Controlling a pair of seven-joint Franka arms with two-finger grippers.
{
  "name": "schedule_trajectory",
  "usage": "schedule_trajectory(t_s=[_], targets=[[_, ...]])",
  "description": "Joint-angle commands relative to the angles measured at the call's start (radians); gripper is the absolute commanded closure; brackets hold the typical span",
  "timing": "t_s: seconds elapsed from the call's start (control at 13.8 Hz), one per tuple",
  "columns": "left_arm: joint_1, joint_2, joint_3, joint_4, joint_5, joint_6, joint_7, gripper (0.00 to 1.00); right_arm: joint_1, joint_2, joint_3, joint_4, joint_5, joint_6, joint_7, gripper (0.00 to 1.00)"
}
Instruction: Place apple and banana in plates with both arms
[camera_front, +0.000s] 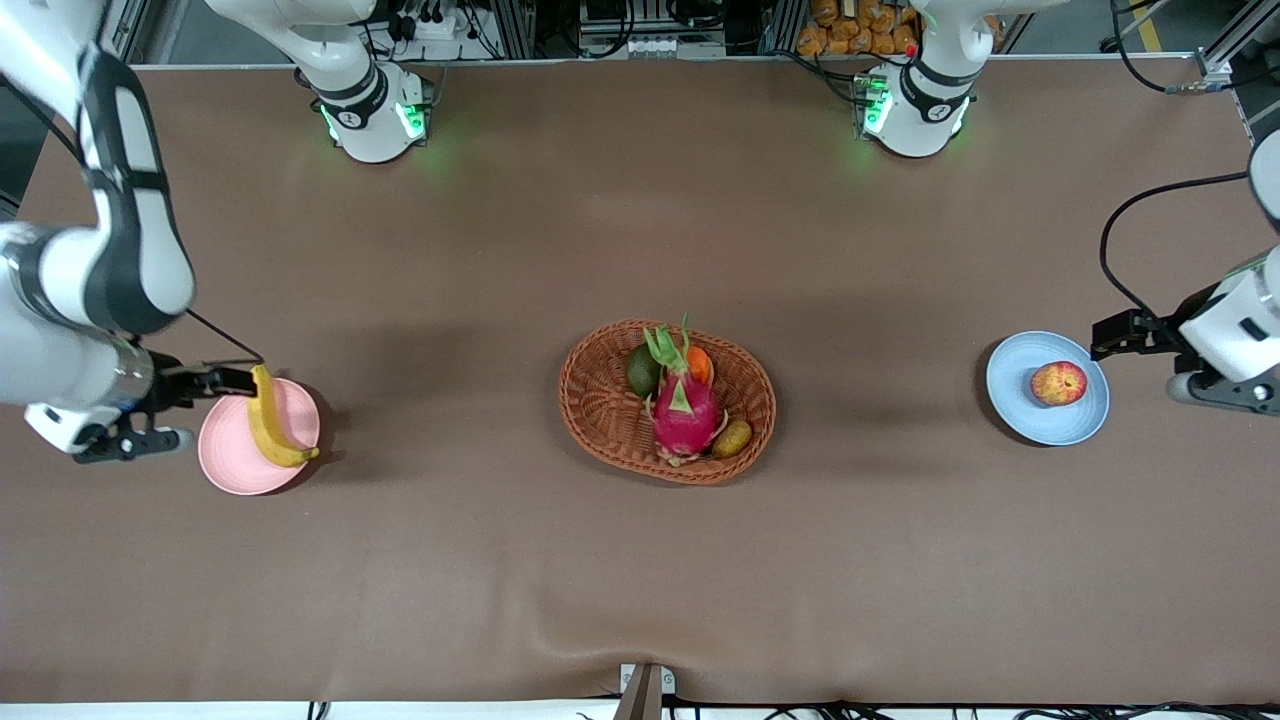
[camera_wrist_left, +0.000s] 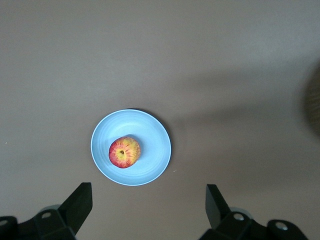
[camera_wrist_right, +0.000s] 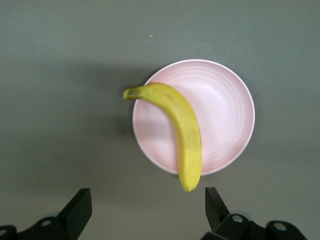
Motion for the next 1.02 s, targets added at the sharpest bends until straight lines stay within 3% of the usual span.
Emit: schedule_trajectory(t_s=[0.0, 0.29, 0.58, 0.8, 0.95], targets=[[-0.069, -0.045, 0.084, 0.008, -0.019, -0.074, -0.041, 0.0, 0.014, -0.149, 0.0, -0.027, -0.012, -0.094, 0.023, 0.0], [-0.041, -0.114, 0.081, -0.004, -0.021, -0.144, -0.033, 0.0, 0.027, -0.321, 0.011, 0.008, -0.014, -0.272, 0.127, 0.0], [-0.028, -0.194, 0.075, -0.004, -0.021, -0.258, -0.062, 0.0, 0.034, -0.327, 0.011, 0.194, -0.02, -0.464, 0.179, 0.0], [-0.018, -0.25, 0.068, -0.003, -0.021, -0.302, -0.065, 0.0, 0.028, -0.327, 0.005, 0.216, -0.018, -0.478, 0.182, 0.0], [-0.011, -0.263, 0.066, 0.0, -0.013, -0.316, -0.062, 0.0, 0.028, -0.327, 0.006, 0.217, -0.015, -0.484, 0.287, 0.0]])
